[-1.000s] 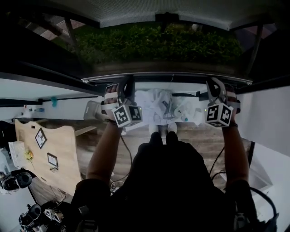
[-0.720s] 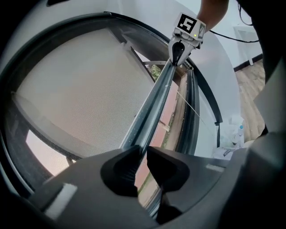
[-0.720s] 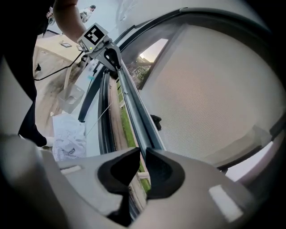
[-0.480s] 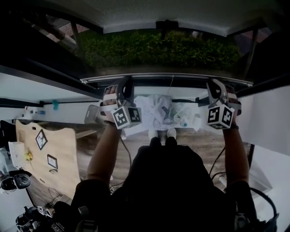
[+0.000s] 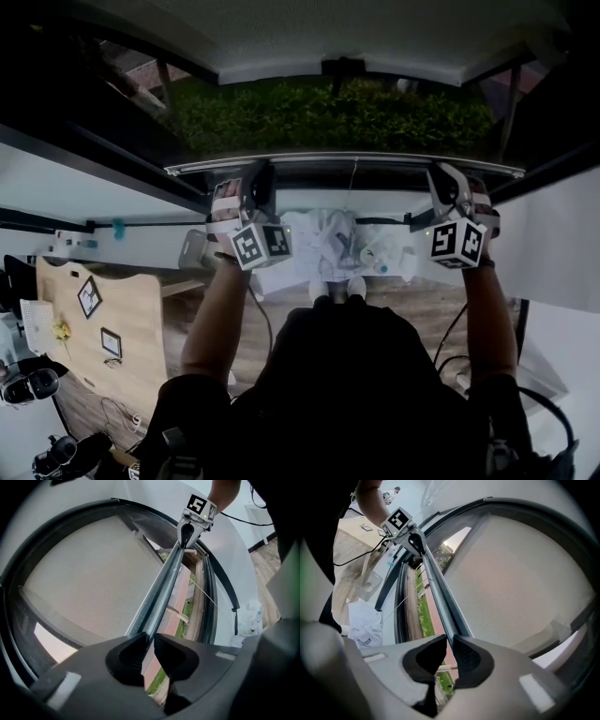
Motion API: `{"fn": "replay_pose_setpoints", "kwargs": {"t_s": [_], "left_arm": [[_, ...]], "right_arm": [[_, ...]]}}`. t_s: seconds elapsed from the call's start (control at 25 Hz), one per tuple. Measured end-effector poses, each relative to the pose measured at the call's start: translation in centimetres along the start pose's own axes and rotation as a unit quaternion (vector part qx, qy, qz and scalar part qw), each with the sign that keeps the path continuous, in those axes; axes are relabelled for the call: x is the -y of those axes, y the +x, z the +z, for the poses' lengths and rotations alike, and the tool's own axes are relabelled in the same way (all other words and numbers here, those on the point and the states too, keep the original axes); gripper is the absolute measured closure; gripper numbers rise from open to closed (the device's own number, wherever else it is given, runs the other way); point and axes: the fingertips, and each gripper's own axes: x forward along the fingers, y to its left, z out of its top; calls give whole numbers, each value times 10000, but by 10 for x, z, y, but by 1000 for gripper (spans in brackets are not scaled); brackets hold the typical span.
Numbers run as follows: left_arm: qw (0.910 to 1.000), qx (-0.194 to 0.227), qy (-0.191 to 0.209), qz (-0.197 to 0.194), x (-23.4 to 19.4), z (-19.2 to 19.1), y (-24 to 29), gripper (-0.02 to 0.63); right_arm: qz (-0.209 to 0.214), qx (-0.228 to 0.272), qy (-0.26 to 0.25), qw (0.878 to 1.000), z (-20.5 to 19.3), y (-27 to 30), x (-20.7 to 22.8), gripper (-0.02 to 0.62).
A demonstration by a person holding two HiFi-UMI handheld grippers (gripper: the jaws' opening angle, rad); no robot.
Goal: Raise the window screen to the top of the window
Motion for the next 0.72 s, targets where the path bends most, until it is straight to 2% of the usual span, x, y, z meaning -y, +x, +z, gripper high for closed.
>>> {"fn": "replay_pose_setpoints", "kwargs": {"t_s": [0.72], "left_arm": [[9989, 262, 121, 356, -47, 25, -14, 552]], "right_arm": [[-457, 195, -94, 9987, 22, -20, 44, 549]]}}
